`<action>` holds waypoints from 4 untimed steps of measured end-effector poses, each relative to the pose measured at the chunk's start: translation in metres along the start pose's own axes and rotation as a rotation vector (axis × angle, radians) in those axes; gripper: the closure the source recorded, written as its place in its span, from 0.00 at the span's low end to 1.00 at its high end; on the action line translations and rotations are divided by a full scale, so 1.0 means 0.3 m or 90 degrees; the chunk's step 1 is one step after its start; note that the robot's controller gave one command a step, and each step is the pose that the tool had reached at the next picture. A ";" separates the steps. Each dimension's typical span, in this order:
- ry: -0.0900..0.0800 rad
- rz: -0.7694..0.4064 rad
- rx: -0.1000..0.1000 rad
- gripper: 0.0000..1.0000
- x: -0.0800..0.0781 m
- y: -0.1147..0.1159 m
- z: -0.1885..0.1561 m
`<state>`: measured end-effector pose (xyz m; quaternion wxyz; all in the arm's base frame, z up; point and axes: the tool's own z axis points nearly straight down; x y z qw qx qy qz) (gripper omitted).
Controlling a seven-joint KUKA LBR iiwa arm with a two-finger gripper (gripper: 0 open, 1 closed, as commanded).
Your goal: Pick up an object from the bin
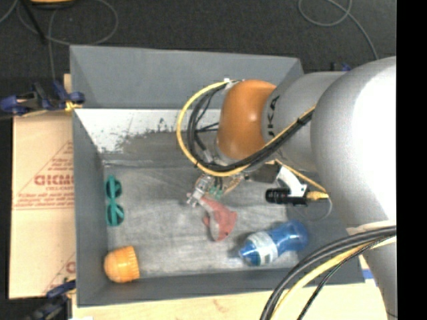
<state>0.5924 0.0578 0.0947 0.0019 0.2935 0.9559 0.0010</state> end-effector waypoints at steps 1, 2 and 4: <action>0.000 0.000 0.000 1.00 0.001 0.001 0.000; 0.002 0.002 0.002 1.00 0.000 -0.106 -0.076; -0.001 0.036 0.001 1.00 0.010 -0.127 -0.442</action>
Offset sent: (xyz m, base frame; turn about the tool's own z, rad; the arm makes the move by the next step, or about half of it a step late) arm -0.0206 -0.0307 0.0274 0.0051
